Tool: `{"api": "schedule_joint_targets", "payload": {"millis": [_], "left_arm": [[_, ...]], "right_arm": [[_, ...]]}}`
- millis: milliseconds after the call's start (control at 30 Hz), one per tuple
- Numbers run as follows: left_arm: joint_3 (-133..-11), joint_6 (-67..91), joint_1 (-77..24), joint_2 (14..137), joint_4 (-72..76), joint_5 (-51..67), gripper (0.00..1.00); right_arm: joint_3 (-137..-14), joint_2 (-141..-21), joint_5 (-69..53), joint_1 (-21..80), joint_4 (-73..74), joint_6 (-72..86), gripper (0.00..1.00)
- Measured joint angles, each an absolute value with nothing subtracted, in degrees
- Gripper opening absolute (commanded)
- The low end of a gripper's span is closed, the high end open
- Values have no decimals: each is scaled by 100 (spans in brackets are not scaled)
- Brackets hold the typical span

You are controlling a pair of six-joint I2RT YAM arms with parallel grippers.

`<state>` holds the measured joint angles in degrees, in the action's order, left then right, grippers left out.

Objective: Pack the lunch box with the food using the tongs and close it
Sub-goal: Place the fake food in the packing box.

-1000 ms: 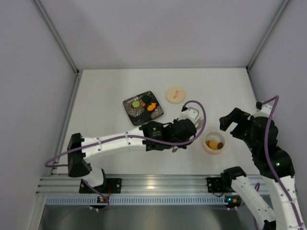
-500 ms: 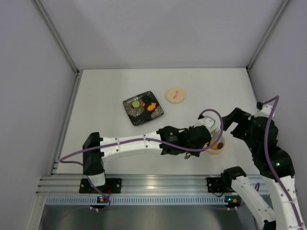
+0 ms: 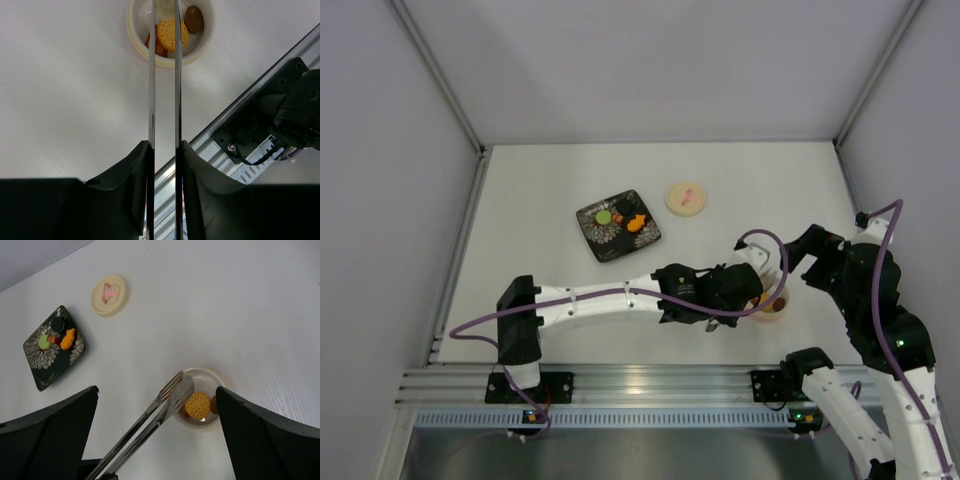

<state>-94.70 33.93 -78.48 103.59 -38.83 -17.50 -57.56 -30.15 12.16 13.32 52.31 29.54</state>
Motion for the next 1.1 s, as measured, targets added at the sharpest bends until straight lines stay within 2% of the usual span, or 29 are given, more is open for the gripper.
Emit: {"api": "schedule_joint_targets", "payload": {"millis": [600,1100], "left_arm": [[-9474,3417,-7848,10381,-3922,-1874,40],[-9474,3433,-7848,10381,-3922,-1900,41]], "right_arm": [[-5754,-3015,1219,1332,5231,2954,99],[-5756,-3015,1216,1332,5231,2954,99]]}}
